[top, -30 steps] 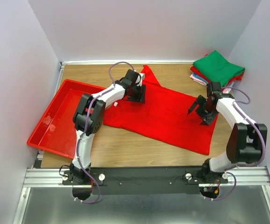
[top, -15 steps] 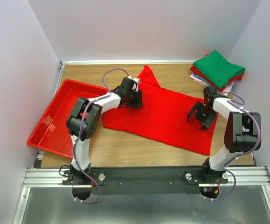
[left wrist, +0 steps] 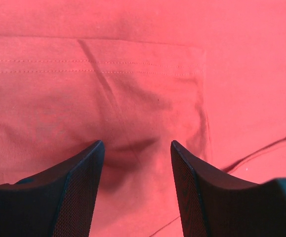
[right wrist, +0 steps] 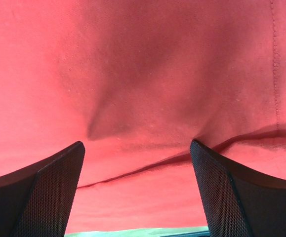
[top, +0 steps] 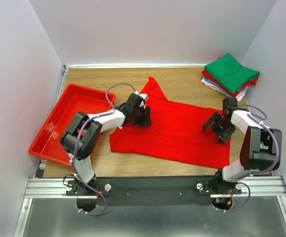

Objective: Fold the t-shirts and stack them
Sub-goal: Fold the tshirt

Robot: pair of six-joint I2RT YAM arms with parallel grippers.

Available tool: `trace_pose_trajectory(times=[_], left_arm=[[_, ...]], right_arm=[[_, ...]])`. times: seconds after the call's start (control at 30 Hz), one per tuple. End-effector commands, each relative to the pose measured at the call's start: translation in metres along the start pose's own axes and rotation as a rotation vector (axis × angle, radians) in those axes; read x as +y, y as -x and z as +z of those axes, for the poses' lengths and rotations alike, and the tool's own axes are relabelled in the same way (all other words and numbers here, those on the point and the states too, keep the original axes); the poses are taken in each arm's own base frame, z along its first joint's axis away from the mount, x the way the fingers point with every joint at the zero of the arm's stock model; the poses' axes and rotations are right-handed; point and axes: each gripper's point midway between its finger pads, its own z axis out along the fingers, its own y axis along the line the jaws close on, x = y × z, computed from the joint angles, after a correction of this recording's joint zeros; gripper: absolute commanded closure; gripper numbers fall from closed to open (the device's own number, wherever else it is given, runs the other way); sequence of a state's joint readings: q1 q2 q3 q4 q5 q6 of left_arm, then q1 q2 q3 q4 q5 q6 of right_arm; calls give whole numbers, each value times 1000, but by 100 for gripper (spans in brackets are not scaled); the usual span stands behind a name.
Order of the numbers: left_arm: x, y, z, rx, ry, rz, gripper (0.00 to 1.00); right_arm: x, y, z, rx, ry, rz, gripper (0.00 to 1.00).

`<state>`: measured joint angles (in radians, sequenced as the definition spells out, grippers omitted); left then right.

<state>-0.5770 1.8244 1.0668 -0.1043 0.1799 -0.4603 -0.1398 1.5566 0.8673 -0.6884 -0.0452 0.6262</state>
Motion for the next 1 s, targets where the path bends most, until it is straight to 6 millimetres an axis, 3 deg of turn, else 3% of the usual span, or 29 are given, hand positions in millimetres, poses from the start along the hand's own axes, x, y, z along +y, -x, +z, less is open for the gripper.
trace_pose_trajectory(times=[0.0, 0.07, 0.2, 0.23, 0.3, 0.33, 0.43, 0.67, 0.97], left_arm=[[13, -55, -8, 131, 79, -51, 35], [11, -57, -16, 120, 77, -59, 35], [4, -35, -32, 81, 91, -50, 35], [-7, -12, -38, 33, 76, -38, 35], [-12, 9, -45, 0, 90, -27, 35], [-22, 34, -50, -49, 78, -17, 35], [-26, 78, -51, -118, 101, 4, 35], [-7, 132, -15, -121, 150, 21, 38], [28, 174, 27, -132, 173, -9, 42]], right_arm=[[-29, -34, 10, 98, -72, -4, 5], [-31, -38, 6, 95, -64, -3, 5], [-25, -31, -8, 59, -40, -2, 5], [-24, -29, -14, 50, -37, -2, 5], [-13, -12, -28, 0, -13, -5, 5], [-12, -8, -34, -12, -14, -4, 5], [3, 15, -55, -74, 14, -8, 5], [27, 60, -80, -178, 42, 3, 5], [29, 92, -69, -171, 10, 44, 5]])
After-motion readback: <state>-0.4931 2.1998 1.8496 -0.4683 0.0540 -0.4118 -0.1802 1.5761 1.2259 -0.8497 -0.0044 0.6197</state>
